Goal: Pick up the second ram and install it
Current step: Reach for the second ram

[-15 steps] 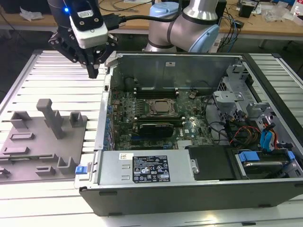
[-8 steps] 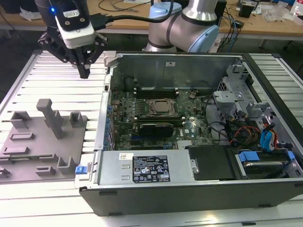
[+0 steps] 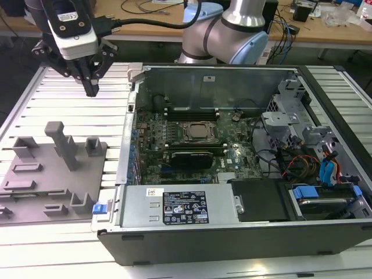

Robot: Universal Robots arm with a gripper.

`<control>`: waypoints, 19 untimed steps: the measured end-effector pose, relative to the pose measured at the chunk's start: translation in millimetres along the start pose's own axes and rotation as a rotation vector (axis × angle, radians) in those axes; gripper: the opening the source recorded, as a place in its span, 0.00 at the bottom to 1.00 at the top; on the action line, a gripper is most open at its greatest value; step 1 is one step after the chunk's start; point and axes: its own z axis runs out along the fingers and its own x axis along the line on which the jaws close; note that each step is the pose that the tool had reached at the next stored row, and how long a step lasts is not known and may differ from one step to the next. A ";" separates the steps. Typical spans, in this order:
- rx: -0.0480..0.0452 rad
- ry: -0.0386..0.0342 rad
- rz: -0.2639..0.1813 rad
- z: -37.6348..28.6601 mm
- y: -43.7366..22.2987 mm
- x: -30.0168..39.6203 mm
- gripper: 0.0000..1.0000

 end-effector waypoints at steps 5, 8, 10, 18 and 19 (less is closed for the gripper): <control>0.0000 0.0000 0.000 -0.1 -0.7 9.0 0.11; 0.0000 -0.0001 0.000 -0.2 -1.5 19.7 0.11; 0.0000 0.0000 0.000 -0.3 -1.7 22.5 0.11; 0.0000 0.0000 0.000 -0.4 -2.9 39.1 0.11; 0.0000 0.0000 0.000 -0.4 -3.1 40.9 0.11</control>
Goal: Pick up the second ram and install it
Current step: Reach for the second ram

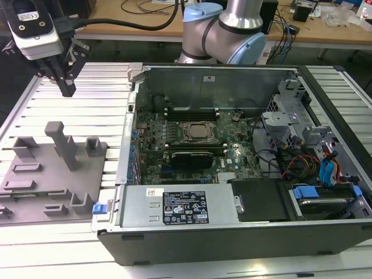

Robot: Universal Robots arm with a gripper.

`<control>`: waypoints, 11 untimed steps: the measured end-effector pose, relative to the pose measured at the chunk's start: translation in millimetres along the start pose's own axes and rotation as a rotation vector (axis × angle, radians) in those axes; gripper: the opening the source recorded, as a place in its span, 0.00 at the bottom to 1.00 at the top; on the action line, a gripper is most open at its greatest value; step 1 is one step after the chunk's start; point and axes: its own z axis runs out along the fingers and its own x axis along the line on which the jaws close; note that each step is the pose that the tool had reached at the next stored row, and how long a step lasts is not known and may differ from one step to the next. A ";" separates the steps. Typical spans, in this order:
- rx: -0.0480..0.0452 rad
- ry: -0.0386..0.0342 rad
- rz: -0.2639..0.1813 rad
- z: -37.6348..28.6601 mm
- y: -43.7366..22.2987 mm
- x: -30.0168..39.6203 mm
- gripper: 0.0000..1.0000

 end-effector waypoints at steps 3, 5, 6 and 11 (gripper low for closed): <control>0.0000 0.0000 0.000 0.1 -0.4 5.5 0.11; 0.0000 0.0000 0.000 0.1 -0.6 8.0 0.11; 0.0000 0.0001 0.000 0.1 -0.7 9.4 0.11; 0.0000 0.0000 0.000 0.2 -1.6 20.9 0.11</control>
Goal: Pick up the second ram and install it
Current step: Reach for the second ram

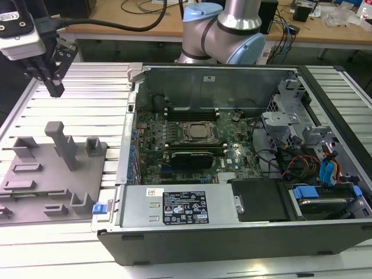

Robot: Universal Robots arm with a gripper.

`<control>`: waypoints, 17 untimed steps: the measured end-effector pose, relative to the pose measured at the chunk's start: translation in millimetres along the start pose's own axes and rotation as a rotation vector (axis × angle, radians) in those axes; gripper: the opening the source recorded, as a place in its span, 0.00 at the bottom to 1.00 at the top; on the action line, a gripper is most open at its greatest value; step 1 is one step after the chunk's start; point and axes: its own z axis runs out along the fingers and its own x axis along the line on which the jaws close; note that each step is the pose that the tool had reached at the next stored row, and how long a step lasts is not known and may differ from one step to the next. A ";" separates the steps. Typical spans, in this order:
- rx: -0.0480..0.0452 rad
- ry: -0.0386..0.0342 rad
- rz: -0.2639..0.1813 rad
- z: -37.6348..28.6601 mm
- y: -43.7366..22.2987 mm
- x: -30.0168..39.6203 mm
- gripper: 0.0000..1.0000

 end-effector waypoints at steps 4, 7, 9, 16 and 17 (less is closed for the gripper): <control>0.0000 0.0000 0.000 0.1 -0.7 9.4 0.11; 0.0000 0.0000 0.000 0.3 -1.2 16.0 0.11; 0.0000 0.0000 0.000 0.4 -1.6 20.7 0.11; 0.0000 -0.0001 0.000 0.9 -2.8 37.2 0.11; 0.0000 0.0000 0.000 1.0 -3.0 39.9 0.11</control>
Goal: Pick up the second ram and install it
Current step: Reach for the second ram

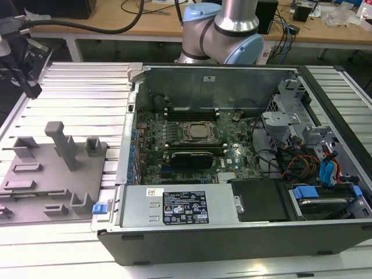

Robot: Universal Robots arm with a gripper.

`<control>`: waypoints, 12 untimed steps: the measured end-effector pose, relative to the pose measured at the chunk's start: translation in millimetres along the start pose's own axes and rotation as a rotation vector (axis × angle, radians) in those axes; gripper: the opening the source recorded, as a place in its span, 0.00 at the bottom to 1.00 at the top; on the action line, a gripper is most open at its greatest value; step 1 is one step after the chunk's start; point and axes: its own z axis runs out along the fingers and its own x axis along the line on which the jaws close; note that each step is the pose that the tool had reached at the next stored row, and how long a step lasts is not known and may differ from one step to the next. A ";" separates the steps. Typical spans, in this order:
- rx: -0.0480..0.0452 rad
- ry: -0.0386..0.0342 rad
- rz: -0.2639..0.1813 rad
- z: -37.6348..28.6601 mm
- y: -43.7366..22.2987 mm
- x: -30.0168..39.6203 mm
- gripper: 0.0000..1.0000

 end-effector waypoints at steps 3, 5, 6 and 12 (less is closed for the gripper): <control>0.0001 0.0001 0.000 0.0 -0.6 7.5 0.11; 0.0001 0.0000 0.000 0.1 -0.7 9.1 0.11; 0.0000 0.0000 0.000 0.1 -0.8 10.3 0.11; 0.0001 0.0000 0.000 0.2 -1.7 21.8 0.11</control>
